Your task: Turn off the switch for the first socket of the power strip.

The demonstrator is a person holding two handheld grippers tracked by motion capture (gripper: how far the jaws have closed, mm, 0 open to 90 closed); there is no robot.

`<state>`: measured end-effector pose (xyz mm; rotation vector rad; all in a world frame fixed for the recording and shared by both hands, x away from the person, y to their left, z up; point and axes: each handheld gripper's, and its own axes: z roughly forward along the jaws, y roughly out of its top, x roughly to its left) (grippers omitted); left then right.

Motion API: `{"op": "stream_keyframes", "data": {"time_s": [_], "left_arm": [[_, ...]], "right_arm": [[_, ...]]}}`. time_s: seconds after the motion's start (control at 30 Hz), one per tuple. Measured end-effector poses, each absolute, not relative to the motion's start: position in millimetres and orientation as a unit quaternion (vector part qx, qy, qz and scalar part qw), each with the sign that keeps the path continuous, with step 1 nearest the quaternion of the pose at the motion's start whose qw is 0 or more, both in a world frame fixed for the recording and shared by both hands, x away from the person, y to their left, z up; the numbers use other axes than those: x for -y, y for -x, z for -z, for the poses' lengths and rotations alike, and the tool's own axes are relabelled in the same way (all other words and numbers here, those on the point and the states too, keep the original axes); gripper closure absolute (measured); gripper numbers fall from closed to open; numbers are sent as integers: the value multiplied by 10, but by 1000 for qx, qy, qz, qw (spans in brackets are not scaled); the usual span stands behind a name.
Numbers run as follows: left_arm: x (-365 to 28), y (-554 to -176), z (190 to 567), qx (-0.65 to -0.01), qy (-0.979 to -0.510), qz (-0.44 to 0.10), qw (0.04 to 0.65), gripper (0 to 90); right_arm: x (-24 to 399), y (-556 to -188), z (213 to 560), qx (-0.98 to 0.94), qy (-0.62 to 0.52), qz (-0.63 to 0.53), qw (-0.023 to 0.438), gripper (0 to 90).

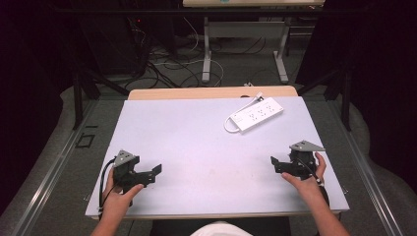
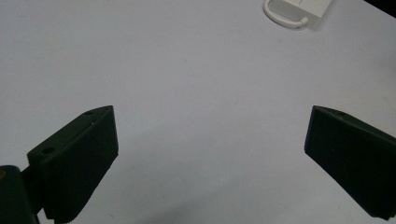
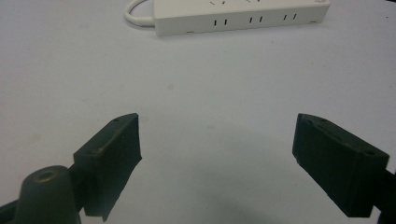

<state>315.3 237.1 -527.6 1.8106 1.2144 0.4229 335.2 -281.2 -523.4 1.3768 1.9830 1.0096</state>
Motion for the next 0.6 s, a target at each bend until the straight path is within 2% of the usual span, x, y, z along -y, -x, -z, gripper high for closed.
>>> {"op": "stream_keyframes", "data": {"time_s": [0.27, 0.6], "left_arm": [[-2366, -3143, 5274, -490, -730, -172, 445, 30], [-2363, -3141, 5285, -493, -725, -175, 448, 36]], "right_arm": [[2783, -3401, 5245, -743, -503, -369, 243, 225], [2749, -3448, 5243, -751, -500, -364, 231, 267]]}}
